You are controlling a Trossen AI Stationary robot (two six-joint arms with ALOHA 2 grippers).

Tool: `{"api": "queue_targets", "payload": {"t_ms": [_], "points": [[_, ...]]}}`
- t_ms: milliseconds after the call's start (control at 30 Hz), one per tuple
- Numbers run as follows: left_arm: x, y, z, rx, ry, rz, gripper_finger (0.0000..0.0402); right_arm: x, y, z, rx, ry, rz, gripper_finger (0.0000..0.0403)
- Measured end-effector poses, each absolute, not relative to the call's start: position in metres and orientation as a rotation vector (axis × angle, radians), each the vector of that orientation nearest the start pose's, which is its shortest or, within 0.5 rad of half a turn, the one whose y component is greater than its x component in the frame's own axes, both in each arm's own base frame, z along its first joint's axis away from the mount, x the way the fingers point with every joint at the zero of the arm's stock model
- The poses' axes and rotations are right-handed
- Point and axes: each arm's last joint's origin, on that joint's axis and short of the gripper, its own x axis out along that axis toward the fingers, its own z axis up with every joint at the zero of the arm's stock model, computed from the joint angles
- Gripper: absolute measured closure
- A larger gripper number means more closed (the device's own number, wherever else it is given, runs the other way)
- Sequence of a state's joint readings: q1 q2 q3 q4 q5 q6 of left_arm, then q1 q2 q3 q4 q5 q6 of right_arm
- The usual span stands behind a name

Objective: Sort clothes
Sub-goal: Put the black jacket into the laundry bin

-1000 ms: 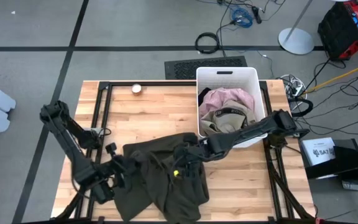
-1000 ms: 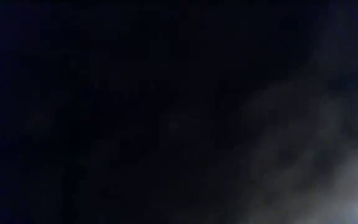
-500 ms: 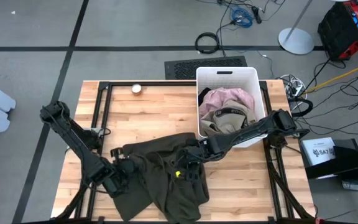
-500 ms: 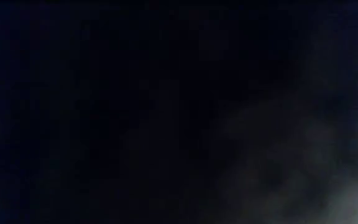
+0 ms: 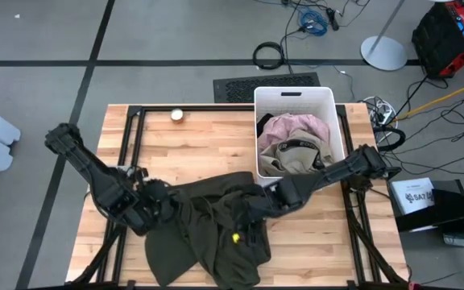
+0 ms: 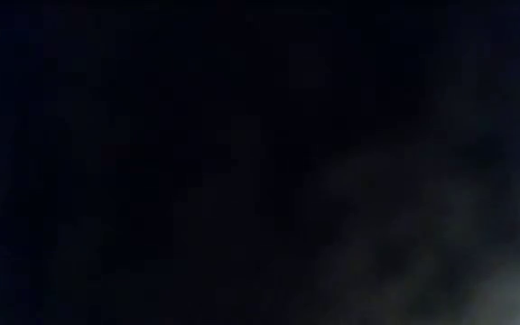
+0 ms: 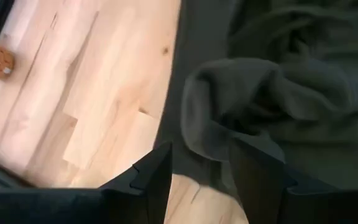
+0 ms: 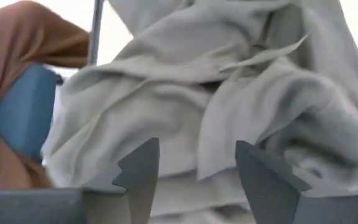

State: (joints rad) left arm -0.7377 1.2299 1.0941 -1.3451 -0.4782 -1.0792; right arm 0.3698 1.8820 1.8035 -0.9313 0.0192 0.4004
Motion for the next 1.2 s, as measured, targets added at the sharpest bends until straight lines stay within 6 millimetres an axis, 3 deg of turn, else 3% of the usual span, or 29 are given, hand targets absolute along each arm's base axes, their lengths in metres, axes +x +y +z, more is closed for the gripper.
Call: {"api": "queue_targets", "payload": {"t_ms": [167, 333, 500, 700, 900, 1067, 1200], "points": [[0.133, -0.091, 0.271, -0.214, 1.003, 0.473, 0.0235, 0.357, 0.173, 0.317, 0.144, 1.072, 0.097, 0.0196], [0.123, -0.08, 0.233, -0.449, 0.967, 0.395, 0.0234, 0.334, 0.206, 0.315, 0.109, 1.091, 0.068, 0.0202], [0.121, -0.076, 0.199, -0.377, 1.006, 0.382, 0.0234, 0.321, 0.226, 0.316, 0.099, 1.054, 0.026, 0.0203], [0.123, -0.07, 0.173, -0.242, 1.094, 0.458, 0.0234, 0.319, 0.232, 0.316, 0.141, 1.04, 0.016, 0.0203], [0.13, -0.064, 0.132, -0.276, 1.189, 0.456, 0.0234, 0.322, 0.232, 0.318, 0.163, 1.017, 0.031, 0.0204], [0.142, -0.063, 0.115, -0.283, 1.178, 0.42, 0.0237, 0.324, 0.23, 0.318, 0.17, 1.012, 0.028, 0.0204], [0.144, -0.063, 0.115, -0.269, 1.206, 0.413, 0.0297, 0.323, 0.231, 0.318, 0.175, 1.015, 0.031, 0.0204]]}}
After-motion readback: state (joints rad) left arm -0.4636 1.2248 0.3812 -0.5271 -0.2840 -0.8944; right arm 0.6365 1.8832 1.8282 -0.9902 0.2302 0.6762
